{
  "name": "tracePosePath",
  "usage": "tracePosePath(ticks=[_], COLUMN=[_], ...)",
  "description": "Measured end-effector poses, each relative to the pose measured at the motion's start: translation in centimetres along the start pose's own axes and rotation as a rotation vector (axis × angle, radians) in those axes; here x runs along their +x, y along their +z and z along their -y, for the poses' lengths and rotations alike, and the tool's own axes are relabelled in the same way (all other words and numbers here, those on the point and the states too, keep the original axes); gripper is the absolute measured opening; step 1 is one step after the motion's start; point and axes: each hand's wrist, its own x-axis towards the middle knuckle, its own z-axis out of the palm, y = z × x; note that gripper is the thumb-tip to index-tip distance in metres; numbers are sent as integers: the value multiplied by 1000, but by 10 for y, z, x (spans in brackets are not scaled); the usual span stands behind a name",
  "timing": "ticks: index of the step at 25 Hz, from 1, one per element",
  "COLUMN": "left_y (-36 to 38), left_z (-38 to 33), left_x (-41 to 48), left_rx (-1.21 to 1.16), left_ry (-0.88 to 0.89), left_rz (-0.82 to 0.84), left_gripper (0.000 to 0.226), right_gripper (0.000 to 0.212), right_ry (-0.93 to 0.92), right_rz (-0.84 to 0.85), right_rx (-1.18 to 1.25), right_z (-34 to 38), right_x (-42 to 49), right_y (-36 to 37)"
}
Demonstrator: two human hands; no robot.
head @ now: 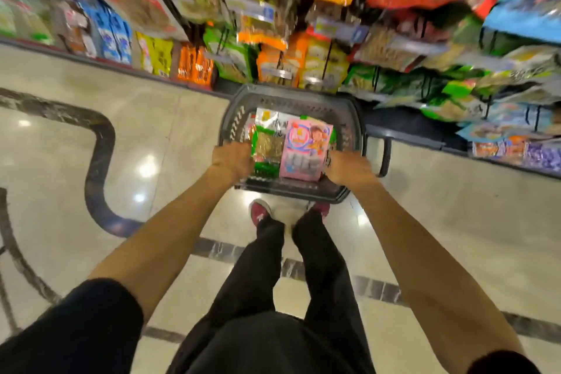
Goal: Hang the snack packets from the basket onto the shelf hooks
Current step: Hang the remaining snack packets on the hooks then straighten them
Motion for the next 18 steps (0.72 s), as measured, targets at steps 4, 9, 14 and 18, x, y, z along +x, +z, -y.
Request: tracePosePath(ticks=[4, 9, 14, 18], left_y=[66, 138, 212, 250], left_z=[-3, -5, 2, 8], left_x=[52, 133, 226, 287], left_rx=[-37, -9, 21, -73], left_ry=[-41, 20, -45, -94], left_rz=[101, 79, 96, 108], left_gripper=[38, 42, 41, 42], right_gripper=[40, 45, 48, 48], right_ry=[17, 53, 106, 185], right_rz=[115, 130, 94, 75], right_rx=[-15, -18, 32, 145], right_z=[-4, -16, -35, -45], right_x=[57, 152, 254, 313], right_y=[60, 127, 186, 221])
